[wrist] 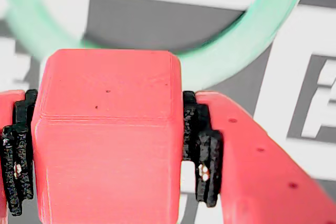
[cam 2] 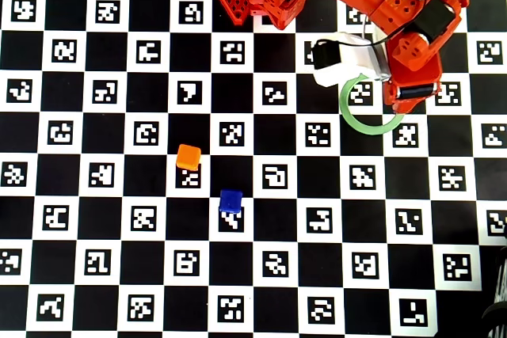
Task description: Grab the red cube then put it in the green circle then put the blue cube on top and finally the orange cube on top
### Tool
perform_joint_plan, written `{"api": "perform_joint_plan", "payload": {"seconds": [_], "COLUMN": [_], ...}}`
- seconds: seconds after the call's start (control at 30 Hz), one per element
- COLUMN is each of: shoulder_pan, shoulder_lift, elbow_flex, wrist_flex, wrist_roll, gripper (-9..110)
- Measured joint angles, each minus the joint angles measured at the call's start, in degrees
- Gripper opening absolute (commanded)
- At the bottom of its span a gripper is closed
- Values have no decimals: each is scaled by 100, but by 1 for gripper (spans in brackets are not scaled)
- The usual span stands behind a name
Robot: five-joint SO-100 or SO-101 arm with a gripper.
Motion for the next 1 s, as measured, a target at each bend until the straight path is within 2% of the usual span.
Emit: {"api": "perform_joint_plan", "payload": {"seconds": [0.43, 1.0], "shoulder_pan": [0, 70], "shoulder_lift": [378, 343], "elbow_flex": [1301, 1775], "wrist_flex": [-1283, -2224], "wrist_roll": [-44, 185], "gripper": [7, 7]}}
